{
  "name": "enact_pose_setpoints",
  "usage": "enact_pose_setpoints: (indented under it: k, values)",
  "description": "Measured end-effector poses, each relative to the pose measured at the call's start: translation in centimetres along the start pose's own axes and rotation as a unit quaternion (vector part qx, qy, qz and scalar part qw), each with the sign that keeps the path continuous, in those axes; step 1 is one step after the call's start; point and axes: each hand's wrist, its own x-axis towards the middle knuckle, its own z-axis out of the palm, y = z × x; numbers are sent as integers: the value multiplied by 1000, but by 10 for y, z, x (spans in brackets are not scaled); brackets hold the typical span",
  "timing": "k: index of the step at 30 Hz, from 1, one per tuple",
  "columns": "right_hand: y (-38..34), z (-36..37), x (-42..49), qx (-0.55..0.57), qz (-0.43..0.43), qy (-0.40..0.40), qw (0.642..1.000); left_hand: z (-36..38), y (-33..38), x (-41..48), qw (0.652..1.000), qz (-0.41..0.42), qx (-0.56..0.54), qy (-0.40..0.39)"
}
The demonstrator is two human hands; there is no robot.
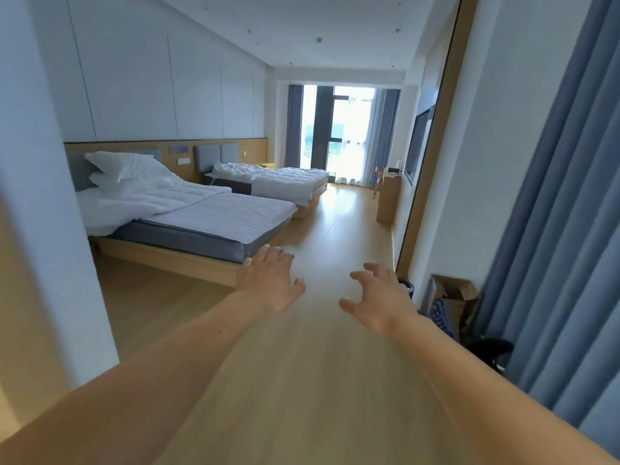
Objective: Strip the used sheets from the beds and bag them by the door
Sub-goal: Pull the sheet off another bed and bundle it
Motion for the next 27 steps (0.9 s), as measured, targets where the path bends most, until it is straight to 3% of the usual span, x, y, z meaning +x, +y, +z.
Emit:
enact_pose_setpoints:
  k: [13,27]
  values:
    - [28,36,272,7,-2,15,1000,65,-45,261,999,26,30,-3]
    - [104,68,602,23,-44,25,998,140,-82,553,999,-36,20,9]
